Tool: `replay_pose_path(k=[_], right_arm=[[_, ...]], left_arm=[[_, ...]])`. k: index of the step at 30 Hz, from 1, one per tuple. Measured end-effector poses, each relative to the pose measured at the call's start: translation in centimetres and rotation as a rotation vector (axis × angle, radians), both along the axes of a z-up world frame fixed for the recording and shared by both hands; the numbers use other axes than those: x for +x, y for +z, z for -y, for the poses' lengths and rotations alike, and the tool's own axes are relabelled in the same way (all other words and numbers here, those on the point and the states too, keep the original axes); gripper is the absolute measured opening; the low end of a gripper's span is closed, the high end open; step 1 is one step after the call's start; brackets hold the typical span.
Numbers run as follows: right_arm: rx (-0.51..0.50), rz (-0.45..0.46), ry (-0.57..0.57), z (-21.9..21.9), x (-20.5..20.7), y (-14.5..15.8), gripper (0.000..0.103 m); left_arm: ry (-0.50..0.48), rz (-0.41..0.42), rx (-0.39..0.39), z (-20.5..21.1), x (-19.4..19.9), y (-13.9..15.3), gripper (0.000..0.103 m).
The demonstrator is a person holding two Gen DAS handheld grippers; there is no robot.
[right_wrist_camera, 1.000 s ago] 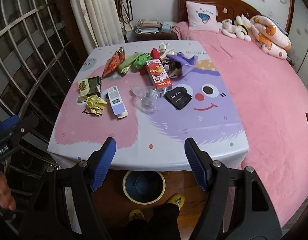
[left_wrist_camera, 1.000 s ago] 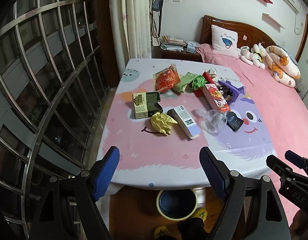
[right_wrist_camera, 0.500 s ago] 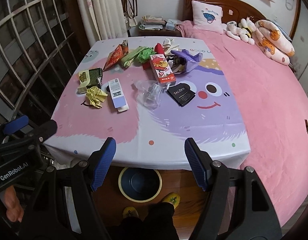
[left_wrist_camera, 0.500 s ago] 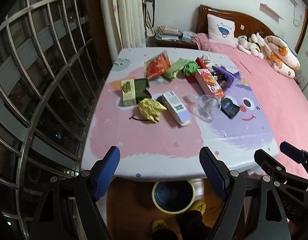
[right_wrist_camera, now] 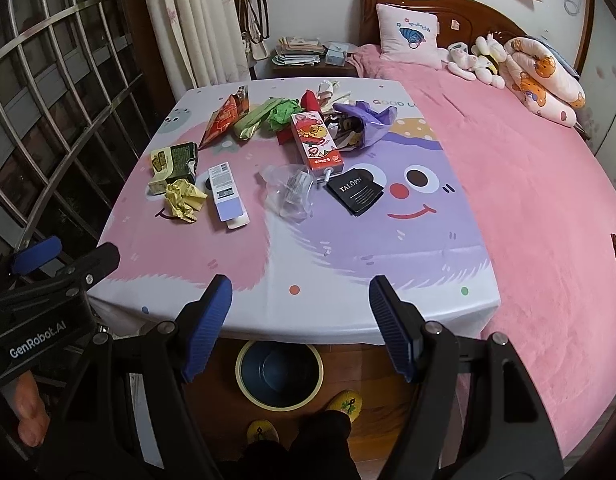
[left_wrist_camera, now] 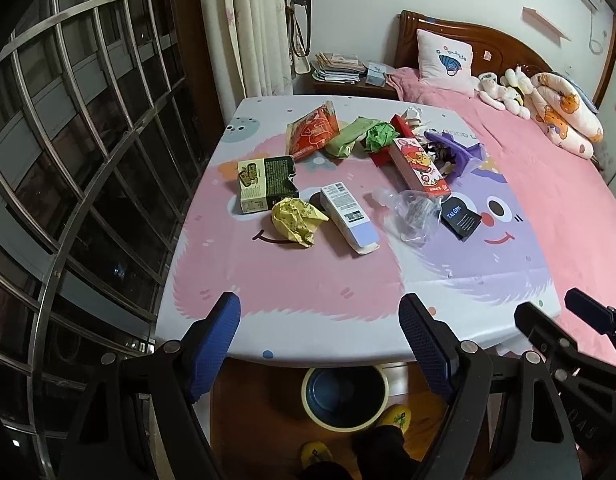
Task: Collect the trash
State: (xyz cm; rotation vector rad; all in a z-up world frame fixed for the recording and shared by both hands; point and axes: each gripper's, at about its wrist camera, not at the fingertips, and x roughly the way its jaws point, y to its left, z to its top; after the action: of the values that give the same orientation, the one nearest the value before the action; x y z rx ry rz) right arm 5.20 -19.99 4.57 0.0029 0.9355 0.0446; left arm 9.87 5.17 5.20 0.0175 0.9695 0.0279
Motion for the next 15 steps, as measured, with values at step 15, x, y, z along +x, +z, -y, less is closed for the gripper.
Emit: replay_pose_path(k=[15], right_arm=[[0.021,-0.006,-0.001,-0.1,-1.6,-0.7,0.069]], left_arm=[[-0.008,0.005,0.002,0.4,-1.5,-0.2,0.083]])
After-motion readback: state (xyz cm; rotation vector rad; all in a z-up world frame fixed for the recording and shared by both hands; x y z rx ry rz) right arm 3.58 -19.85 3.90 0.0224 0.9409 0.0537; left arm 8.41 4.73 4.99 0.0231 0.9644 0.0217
